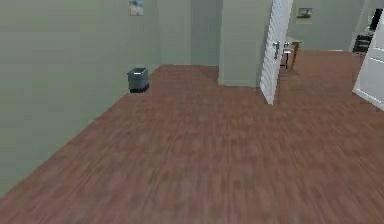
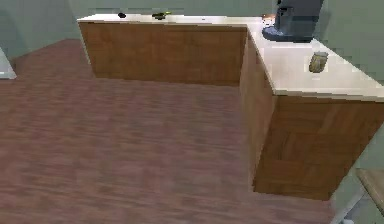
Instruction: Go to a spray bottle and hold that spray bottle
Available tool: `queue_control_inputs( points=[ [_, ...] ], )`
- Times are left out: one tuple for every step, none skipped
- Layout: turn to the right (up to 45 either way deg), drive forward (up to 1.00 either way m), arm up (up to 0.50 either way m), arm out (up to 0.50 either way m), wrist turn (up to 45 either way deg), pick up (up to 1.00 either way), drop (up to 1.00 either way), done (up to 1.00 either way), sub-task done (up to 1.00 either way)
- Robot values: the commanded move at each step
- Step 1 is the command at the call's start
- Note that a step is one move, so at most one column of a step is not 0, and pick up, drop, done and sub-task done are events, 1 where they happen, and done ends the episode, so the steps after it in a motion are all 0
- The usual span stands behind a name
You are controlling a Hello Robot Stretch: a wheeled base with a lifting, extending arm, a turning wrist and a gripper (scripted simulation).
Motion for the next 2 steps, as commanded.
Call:
queue_control_inputs(
  points=[
    [45.0, 0.0, 0.0, 0.0, 0.0, 0.0, 0.0, 0.0, 0.0],
    [15.0, 0.0, 0.0, 0.0, 0.0, 0.0, 0.0, 0.0, 0.0]
  ],
)
